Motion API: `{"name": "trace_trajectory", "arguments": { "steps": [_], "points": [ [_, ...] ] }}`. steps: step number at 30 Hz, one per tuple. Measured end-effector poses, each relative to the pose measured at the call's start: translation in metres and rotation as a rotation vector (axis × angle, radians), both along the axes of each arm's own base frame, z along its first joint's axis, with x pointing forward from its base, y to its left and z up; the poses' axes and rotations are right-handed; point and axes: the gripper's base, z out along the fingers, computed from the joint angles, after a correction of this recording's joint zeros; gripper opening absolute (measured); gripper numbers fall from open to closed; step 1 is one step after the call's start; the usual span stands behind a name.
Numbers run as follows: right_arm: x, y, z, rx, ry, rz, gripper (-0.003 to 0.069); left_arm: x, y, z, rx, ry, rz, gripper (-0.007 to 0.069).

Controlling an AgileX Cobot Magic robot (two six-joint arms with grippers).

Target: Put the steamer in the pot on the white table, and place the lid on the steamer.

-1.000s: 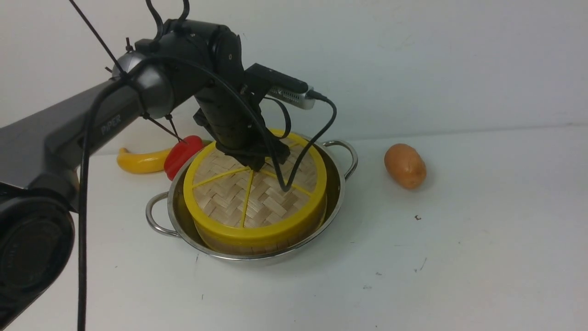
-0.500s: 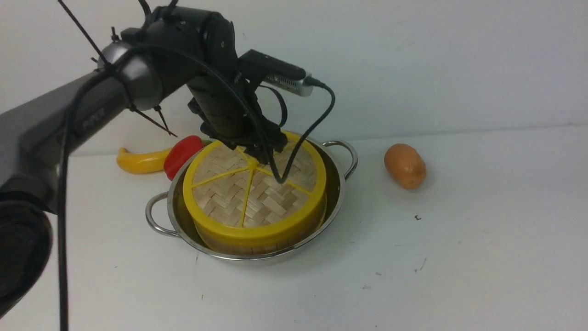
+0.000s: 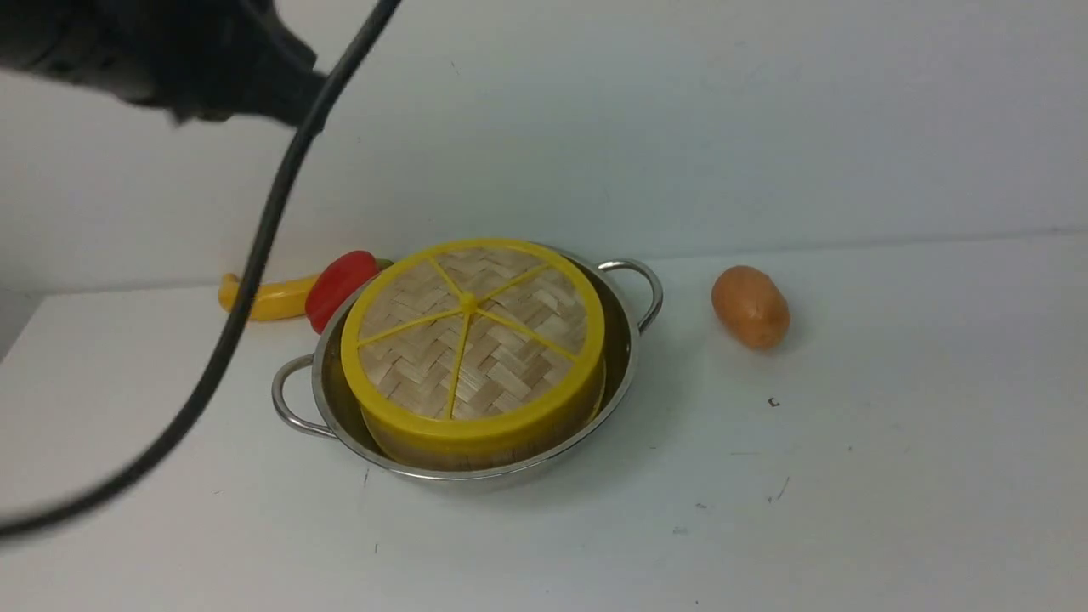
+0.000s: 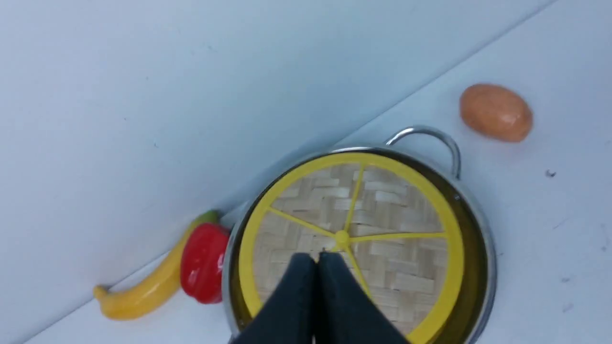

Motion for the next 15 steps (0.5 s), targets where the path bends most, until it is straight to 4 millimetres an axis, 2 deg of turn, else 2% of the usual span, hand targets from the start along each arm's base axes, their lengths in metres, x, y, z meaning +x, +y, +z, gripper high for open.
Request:
{"name": "trace_trajectory", "arguments": {
  "steps": [1,2,3,4,5,8,11,15],
  "points": [
    [-0.008,-0.002,-0.010,0.002,-0.048,-0.006,0.0018,-0.020,0.006,-0.010,-0.045,-0.051,-0.004,-0.0022],
    [-0.009,-0.003,-0.019,0.004,-0.058,-0.008,0.0018,-0.027,0.008,-0.025,-0.053,-0.040,-0.003,-0.0022],
    [-0.010,-0.003,-0.021,0.005,-0.062,-0.008,0.0018,-0.032,0.010,-0.024,-0.068,-0.064,-0.003,-0.0022],
    [-0.014,-0.004,-0.039,0.019,-0.081,-0.009,0.0018,-0.046,0.014,-0.049,-0.085,-0.050,-0.001,-0.0022],
    [-0.016,-0.004,-0.047,0.027,-0.087,-0.009,0.0018,-0.058,0.018,-0.064,-0.102,-0.049,0.001,-0.0022],
    [-0.019,-0.003,-0.071,0.055,-0.096,-0.008,0.0022,-0.086,0.027,-0.097,-0.141,-0.050,0.008,-0.0022],
    [-0.018,-0.002,-0.088,0.074,-0.069,-0.006,0.0032,-0.110,0.035,-0.107,-0.202,-0.103,0.009,-0.0021],
    [-0.017,0.000,-0.103,0.093,-0.017,-0.004,0.0048,-0.133,0.042,-0.101,-0.275,-0.192,0.003,-0.0021]
  ]
}}
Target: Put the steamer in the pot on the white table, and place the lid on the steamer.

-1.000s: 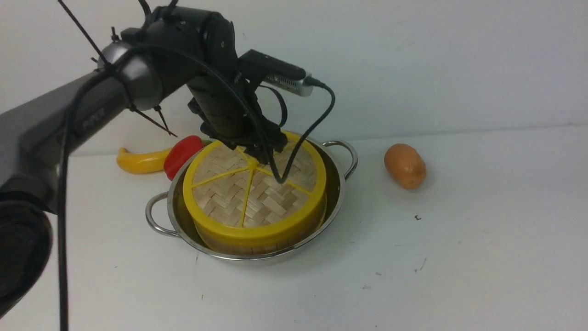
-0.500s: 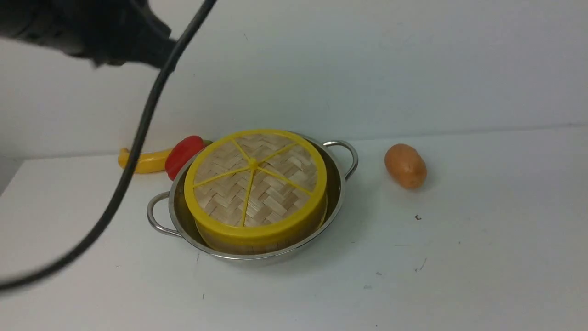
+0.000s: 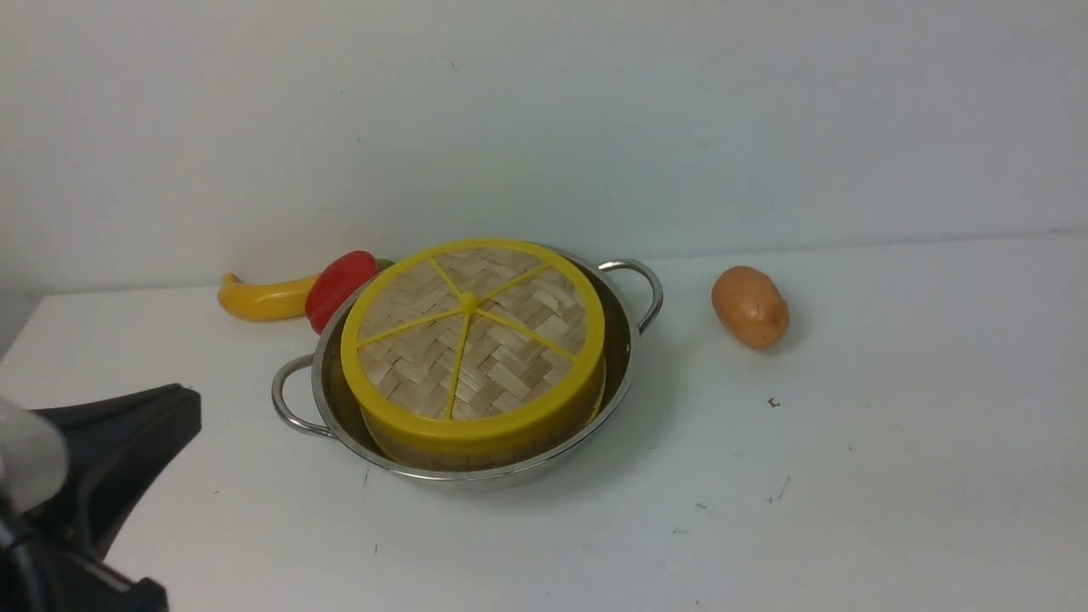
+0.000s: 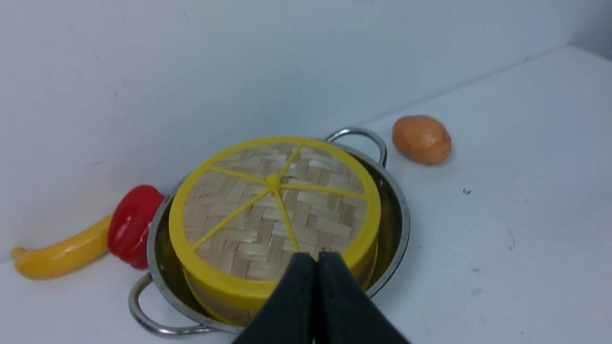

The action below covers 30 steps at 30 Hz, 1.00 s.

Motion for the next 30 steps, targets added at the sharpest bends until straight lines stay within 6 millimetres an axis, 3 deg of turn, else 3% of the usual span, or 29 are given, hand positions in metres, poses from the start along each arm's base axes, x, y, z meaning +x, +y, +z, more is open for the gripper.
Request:
{"name": "trace_trajectory", "arguments": {
  "steps": [7,11,13,15,22,26,30],
  "points": [
    [0.000,0.001,-0.002,0.011,0.009,0.002,0.0076,-0.009,0.003,0.005,-0.027,-0.053,0.002,-0.0010],
    [0.000,0.001,-0.002,0.012,0.009,0.002,0.0093,-0.016,0.016,-0.002,0.065,-0.110,0.090,-0.0001],
    [0.000,0.001,-0.002,0.012,0.009,0.002,0.0100,-0.020,0.026,-0.018,0.113,-0.112,0.197,0.0000],
    [0.000,0.001,-0.002,0.013,0.009,0.002,0.0109,-0.027,0.037,-0.046,0.165,-0.092,0.321,0.0000],
    [0.000,0.001,-0.002,0.019,0.009,0.000,0.0127,-0.045,0.048,-0.133,0.285,-0.035,0.442,0.0011],
    [0.000,0.001,-0.002,0.023,0.007,-0.002,0.0132,-0.044,0.048,-0.161,0.288,0.025,0.433,0.0011],
    [0.000,0.001,-0.002,0.025,0.007,-0.003,0.0139,-0.043,0.047,-0.163,0.264,0.019,0.433,0.0020]
  ]
}}
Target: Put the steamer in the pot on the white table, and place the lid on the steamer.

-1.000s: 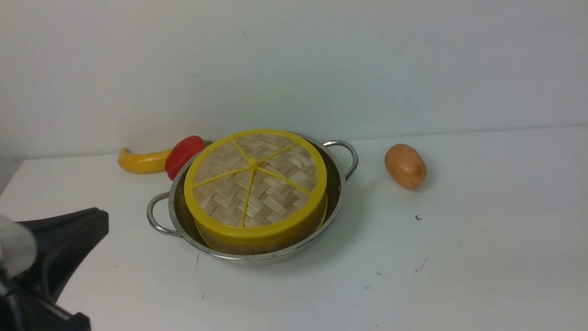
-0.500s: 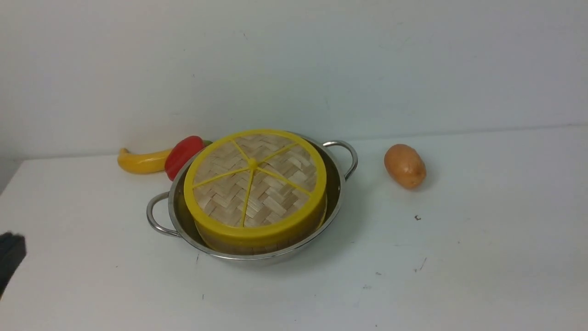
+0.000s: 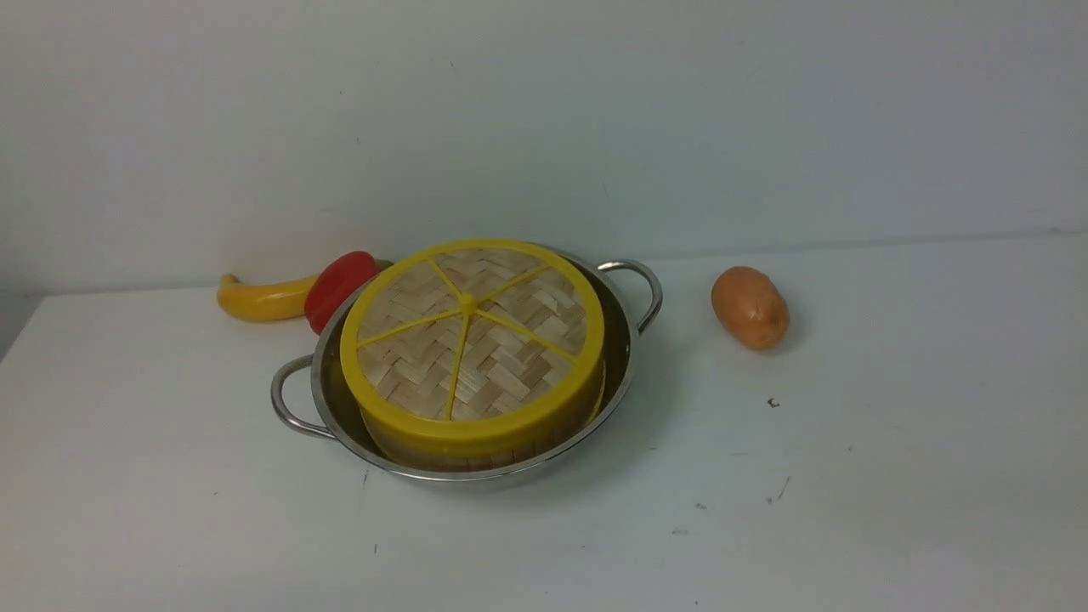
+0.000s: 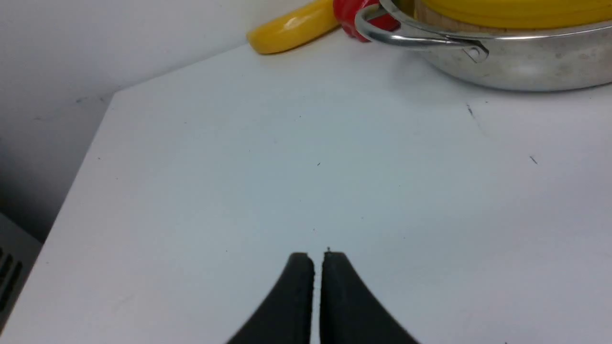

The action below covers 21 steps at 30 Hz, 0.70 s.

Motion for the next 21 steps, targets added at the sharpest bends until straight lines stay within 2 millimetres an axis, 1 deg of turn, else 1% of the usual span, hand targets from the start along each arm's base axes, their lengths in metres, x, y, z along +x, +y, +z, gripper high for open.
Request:
{"name": "trace_trajectory", "arguments": {
  "steps": [13,16,18,20,21],
  "points": [
    [0.000,0.001,0.000,0.012,0.002,0.003,0.0167,0.000,0.000,0.001,-0.003,-0.011,0.000,0.0052],
    [-0.001,-0.002,0.001,-0.016,-0.115,-0.013,0.0179,0.000,0.000,0.001,-0.003,-0.011,0.000,0.0053],
    [-0.003,-0.004,-0.009,-0.004,-0.202,-0.038,0.0183,0.000,0.000,0.001,-0.004,-0.011,0.000,0.0061],
    [-0.007,-0.005,-0.029,0.018,-0.276,-0.065,0.0188,0.000,0.000,0.001,-0.004,-0.011,0.000,0.0068],
    [-0.008,-0.006,-0.033,0.024,-0.298,-0.072,0.0189,0.000,0.000,0.001,-0.004,-0.011,0.000,0.0071]
  ]
}}
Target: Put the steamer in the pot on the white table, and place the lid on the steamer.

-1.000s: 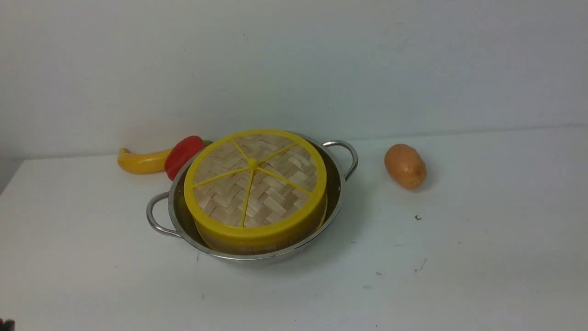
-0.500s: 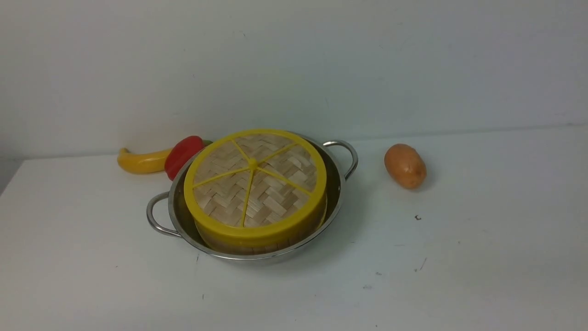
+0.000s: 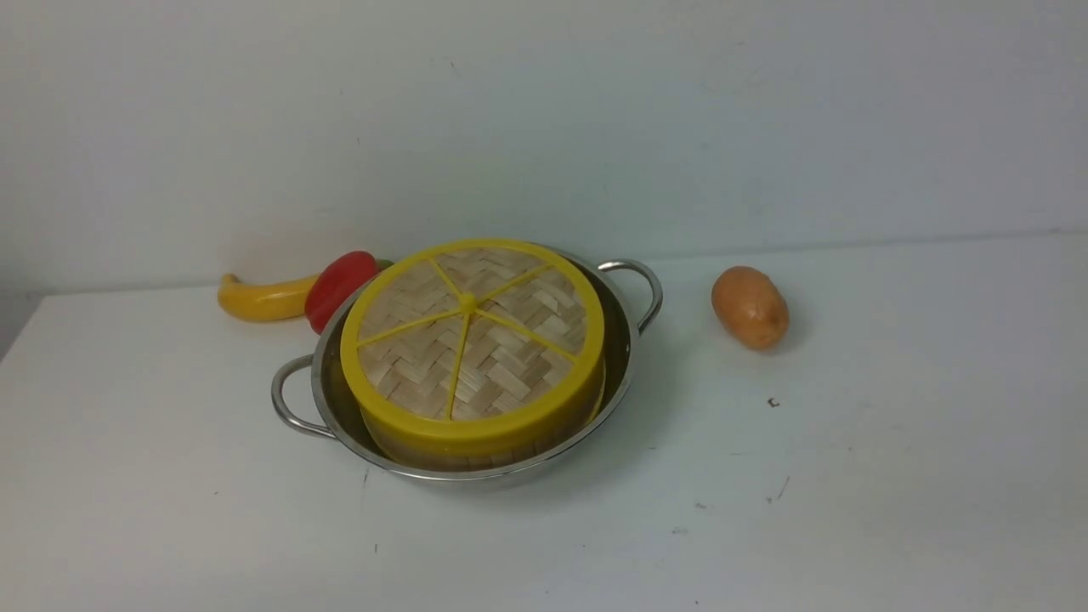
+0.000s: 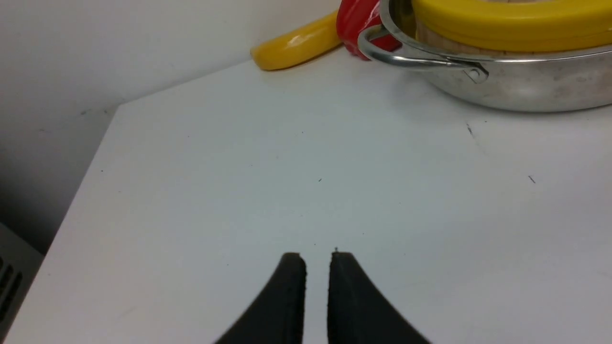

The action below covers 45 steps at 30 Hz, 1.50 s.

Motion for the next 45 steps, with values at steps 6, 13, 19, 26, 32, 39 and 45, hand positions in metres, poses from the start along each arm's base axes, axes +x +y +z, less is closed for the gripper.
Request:
{"name": "trace_trajectory", "arguments": {
  "steps": [6,13,19,26,32,39,45],
  "points": [
    [-0.008,-0.002,-0.050,0.022,-0.112,-0.040,0.0203,0.000,0.000,0.000,0.000,0.000,0.000,0.0078],
    [-0.008,-0.002,-0.054,0.028,-0.084,-0.047,0.0220,0.000,0.000,0.000,0.000,-0.001,0.000,0.0092],
    [-0.008,-0.002,-0.055,0.030,-0.070,-0.048,0.0237,0.000,0.000,0.000,0.000,-0.001,0.000,0.0104],
    [-0.008,-0.002,-0.055,0.031,-0.069,-0.048,0.0239,0.000,0.000,0.000,0.000,-0.001,0.000,0.0113],
    [-0.008,-0.002,-0.055,0.031,-0.068,-0.048,0.0240,0.000,0.000,0.000,0.000,-0.001,0.000,0.0123],
    [-0.008,-0.002,-0.055,0.031,-0.068,-0.048,0.0240,0.000,0.000,0.000,0.000,-0.001,0.000,0.0126],
    [-0.008,-0.002,-0.055,0.031,-0.068,-0.048,0.0240,0.000,0.000,0.000,0.000,-0.001,0.000,0.0136]
  ]
}}
